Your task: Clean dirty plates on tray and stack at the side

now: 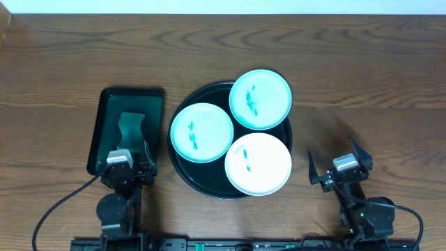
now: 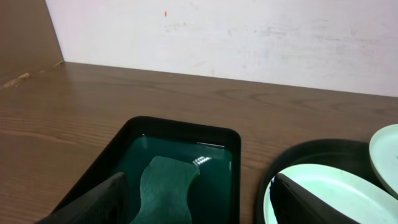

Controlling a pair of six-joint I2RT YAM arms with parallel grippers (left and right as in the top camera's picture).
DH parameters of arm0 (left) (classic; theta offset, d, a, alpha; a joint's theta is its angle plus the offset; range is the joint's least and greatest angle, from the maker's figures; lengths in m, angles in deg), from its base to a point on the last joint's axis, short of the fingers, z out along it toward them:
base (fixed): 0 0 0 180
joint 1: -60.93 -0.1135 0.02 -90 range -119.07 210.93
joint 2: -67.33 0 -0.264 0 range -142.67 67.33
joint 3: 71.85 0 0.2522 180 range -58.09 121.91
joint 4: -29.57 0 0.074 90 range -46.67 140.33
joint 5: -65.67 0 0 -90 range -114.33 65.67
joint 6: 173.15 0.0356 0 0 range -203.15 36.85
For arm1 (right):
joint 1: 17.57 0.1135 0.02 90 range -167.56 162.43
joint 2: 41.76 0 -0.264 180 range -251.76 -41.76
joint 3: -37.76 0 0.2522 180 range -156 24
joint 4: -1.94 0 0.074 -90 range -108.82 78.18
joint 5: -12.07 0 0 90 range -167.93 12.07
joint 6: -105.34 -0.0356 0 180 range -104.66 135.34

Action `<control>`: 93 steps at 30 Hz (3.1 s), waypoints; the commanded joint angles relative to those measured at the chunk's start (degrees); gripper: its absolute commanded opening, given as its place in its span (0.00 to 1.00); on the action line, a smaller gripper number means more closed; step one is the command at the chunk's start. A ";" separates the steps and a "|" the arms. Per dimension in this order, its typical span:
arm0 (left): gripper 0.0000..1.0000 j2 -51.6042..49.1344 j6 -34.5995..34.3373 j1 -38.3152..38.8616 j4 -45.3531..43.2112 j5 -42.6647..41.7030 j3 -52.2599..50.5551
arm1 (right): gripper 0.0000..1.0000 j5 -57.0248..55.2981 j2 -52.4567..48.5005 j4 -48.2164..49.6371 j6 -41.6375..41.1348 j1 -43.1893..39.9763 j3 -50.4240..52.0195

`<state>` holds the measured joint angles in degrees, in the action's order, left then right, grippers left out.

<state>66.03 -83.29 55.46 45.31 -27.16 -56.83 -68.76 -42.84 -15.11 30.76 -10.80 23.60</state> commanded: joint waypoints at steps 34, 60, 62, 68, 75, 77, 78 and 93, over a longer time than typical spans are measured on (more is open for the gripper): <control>0.73 -0.17 0.55 0.02 1.99 1.09 -1.03 | 0.99 0.13 0.15 -0.15 -0.59 -0.31 0.09; 0.73 -0.17 0.55 0.02 1.99 1.09 -1.03 | 0.99 0.13 0.15 -0.15 -0.59 -0.31 0.09; 0.73 -0.17 0.55 0.02 1.99 1.09 -1.03 | 0.99 0.13 0.15 -0.15 -0.59 -0.31 0.09; 0.73 -0.17 0.55 0.02 1.99 1.09 -1.03 | 0.99 0.13 0.15 -0.15 -0.59 -0.31 0.09; 0.73 -0.17 0.55 0.02 1.90 1.09 -1.03 | 0.99 0.13 0.15 -0.15 -0.59 -0.31 0.09; 0.73 -0.17 0.33 0.04 1.90 0.24 -1.03 | 0.99 0.13 0.15 -0.13 -0.59 -0.31 0.09; 0.73 -0.17 0.35 0.02 1.90 0.28 -1.03 | 0.99 0.11 0.15 -0.13 -0.59 -0.31 0.09; 0.73 -3.45 0.33 0.02 1.95 -2.49 4.48 | 0.99 1.07 -0.33 2.71 -7.76 -0.31 -1.62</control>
<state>64.91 -83.29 55.46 46.36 -28.34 -56.02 -68.59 -42.86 -12.58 26.20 -10.80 23.55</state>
